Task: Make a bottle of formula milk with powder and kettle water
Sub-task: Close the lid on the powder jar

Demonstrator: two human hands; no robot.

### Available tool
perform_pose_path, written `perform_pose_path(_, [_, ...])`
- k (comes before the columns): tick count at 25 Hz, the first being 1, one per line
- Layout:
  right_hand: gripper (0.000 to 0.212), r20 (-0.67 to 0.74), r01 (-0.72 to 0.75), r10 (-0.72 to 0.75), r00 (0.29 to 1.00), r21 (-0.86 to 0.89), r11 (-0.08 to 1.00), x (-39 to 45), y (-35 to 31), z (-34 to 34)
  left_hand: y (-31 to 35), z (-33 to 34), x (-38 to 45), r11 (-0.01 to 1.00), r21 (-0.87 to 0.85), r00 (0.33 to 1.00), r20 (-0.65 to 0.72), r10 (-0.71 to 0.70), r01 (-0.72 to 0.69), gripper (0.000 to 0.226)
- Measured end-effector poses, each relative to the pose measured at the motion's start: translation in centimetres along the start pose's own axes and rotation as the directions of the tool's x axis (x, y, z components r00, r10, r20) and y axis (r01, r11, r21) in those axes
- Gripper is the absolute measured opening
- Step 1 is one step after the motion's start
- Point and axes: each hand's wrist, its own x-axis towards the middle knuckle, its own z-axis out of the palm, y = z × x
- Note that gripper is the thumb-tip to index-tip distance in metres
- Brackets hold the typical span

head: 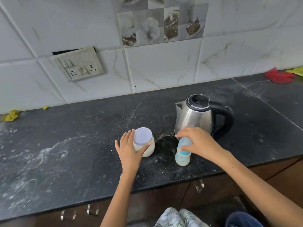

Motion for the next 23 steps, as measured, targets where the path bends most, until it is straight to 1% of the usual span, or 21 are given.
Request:
perform_pose_path(1, [0.053,0.019,-0.023,0.023,1.000,-0.006,1.000,-0.7,0.8,0.2,0.1,0.0,0.1,1.000,0.028,1.000,-0.014,0.014,-0.014,0.080])
perform_pose_path(3, [0.056,0.005,-0.057,0.057,0.998,0.118,0.991,-1.1,2.1,1.5,0.2,0.3,0.5,0.997,0.070,1.000,-0.010,0.027,-0.026,0.072])
perform_pose_path(4, [0.056,-0.024,-0.050,0.056,0.998,0.187,0.981,-0.9,2.4,2.1,0.2,0.4,0.6,0.996,0.080,1.000,-0.006,0.030,-0.029,0.069])
perform_pose_path(5, [0.056,-0.046,-0.037,0.048,0.998,0.219,0.975,-0.5,2.6,2.6,0.1,0.5,0.6,0.996,0.085,1.000,-0.001,0.031,-0.030,0.068])
perform_pose_path(8, [0.056,-0.110,0.025,0.001,0.994,0.235,0.972,2.1,2.1,3.5,0.0,0.4,0.7,0.994,0.103,0.999,-0.001,0.036,-0.036,0.067])
perform_pose_path(11, [0.056,-0.142,0.067,-0.030,0.989,0.264,0.962,5.3,0.7,3.7,0.2,0.3,0.6,0.991,0.125,0.999,0.007,0.038,-0.038,0.066])
perform_pose_path(14, [0.058,-0.138,0.084,-0.050,0.989,0.253,0.964,7.4,0.6,3.9,0.1,0.3,0.6,0.987,0.157,0.999,0.026,0.035,-0.039,0.066])
perform_pose_path(17, [0.061,-0.105,0.080,-0.056,0.993,0.250,0.965,7.4,1.4,4.1,0.1,0.1,0.5,0.983,0.177,0.998,0.053,0.033,-0.042,0.065])
perform_pose_path(19, [0.062,-0.087,0.096,-0.079,0.993,0.217,0.971,7.0,1.5,4.0,0.3,-0.1,0.7,0.975,0.212,0.996,0.070,0.048,-0.062,0.065])
perform_pose_path(20, [0.063,-0.079,0.112,-0.098,0.992,0.201,0.973,7.0,1.6,4.1,0.3,-0.1,0.7,0.971,0.230,0.993,0.104,0.048,-0.071,0.066])
perform_pose_path(21, [0.064,-0.068,0.106,-0.095,0.993,0.170,0.980,6.6,1.3,3.8,0.3,-0.3,0.5,0.961,0.256,0.991,0.111,0.077,-0.104,0.067])
perform_pose_path(23, [0.065,-0.089,0.125,-0.118,0.989,0.073,0.989,5.8,0.9,3.2,0.6,-0.9,0.4,0.947,0.279,0.985,0.111,0.134,-0.160,0.070])
